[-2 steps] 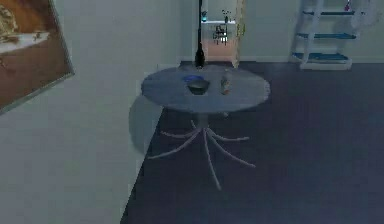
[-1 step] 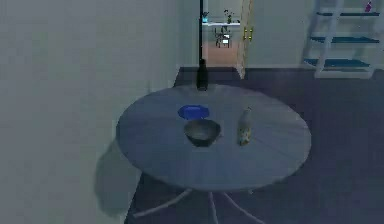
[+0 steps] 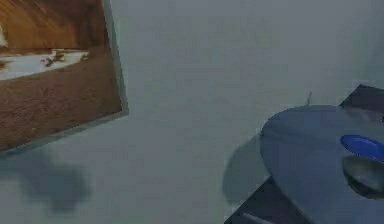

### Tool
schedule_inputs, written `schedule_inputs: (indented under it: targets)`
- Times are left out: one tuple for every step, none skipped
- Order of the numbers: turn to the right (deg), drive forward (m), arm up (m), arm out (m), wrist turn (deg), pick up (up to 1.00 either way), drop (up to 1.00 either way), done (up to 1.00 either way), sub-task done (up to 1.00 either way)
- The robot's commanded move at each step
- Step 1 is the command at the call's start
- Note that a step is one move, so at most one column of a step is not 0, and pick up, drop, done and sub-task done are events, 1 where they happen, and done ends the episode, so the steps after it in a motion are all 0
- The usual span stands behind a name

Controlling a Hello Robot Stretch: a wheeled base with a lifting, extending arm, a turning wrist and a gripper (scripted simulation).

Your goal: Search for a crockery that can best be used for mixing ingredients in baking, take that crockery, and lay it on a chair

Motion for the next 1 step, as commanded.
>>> schedule_inputs:
  targets:
    - [-36.0, 0.00, 0.00, 0.00, 0.0, 0.00, 0.00, 0.00, 0.00]
